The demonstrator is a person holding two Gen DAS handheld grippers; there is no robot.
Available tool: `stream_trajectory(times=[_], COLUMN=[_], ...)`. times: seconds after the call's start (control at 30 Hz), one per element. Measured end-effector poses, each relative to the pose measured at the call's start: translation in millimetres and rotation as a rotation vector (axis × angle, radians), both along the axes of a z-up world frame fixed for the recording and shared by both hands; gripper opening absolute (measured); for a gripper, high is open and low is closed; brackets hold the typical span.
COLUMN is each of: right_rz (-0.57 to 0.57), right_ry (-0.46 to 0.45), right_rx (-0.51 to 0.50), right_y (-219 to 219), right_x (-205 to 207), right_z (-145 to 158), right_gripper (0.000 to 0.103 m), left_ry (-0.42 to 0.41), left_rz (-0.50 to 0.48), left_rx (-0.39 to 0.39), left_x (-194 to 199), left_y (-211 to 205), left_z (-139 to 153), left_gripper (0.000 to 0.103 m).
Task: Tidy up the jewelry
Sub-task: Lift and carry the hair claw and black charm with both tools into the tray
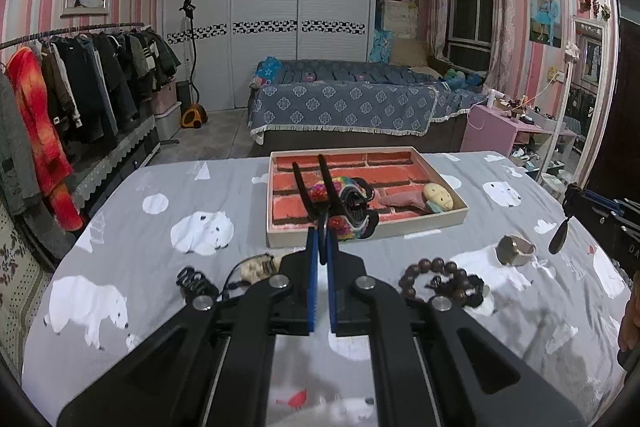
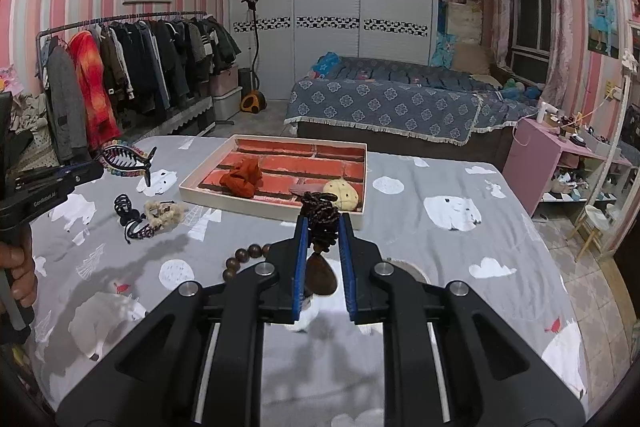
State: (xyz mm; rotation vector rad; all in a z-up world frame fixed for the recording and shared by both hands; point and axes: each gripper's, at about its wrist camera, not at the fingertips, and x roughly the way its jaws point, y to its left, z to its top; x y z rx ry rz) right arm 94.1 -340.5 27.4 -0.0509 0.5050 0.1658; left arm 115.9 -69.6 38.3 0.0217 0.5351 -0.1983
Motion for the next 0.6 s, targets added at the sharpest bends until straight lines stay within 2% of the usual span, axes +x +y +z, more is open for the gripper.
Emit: stream_trajectory(times=[0.3, 0.43, 0.6], right_rz=[0.041, 0.048, 0.04], right_ry=[0.0, 0.005, 0.027], right_rx=[-0.016, -0.001, 0.004], right_y=[17, 23, 28], right_x=[65, 107, 155], right_z=[2, 0, -13], right_gripper=[0.016, 0.016, 0.016], left_ry=[0.014, 0.029, 0.09], left_rz=[0.002, 0.012, 0.026], left_rx=[0.003, -0.005, -0.001], left_x=[69, 101, 152], left_y=[-6, -7, -10], left_z=[-2, -6, -30], left_gripper=[0.004, 0.004, 0.004])
